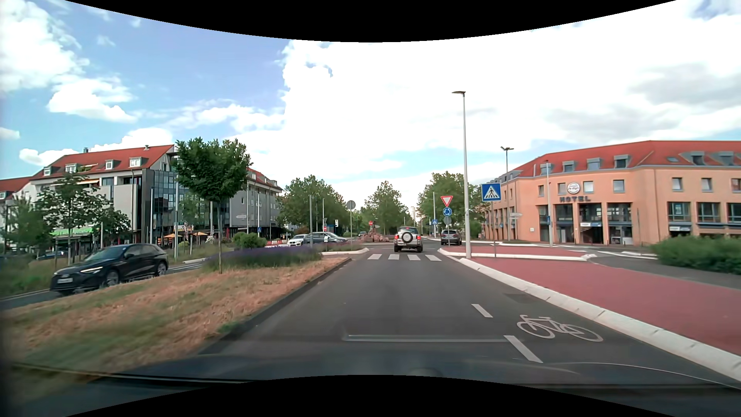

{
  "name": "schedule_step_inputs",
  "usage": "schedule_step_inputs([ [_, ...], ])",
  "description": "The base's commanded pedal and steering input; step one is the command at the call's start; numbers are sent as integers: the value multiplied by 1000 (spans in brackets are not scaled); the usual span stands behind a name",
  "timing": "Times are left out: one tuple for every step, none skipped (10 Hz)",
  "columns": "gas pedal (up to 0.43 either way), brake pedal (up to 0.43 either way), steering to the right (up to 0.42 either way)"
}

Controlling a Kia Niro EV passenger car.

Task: Follow the waypoints while adhering to traffic rules and regulations

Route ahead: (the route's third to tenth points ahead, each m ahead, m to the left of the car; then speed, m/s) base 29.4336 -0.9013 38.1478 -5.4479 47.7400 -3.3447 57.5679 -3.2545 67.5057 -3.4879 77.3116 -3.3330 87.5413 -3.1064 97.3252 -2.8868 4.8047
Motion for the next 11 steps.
schedule_step_inputs([
  [0, 0, 4],
  [0, 0, 4],
  [0, 0, 4],
  [0, 0, 4],
  [0, 0, 4],
  [0, 0, 4],
  [0, 0, 4],
  [0, 0, 4],
  [0, 0, 4],
  [0, 0, 4],
  [0, 0, 4],
])
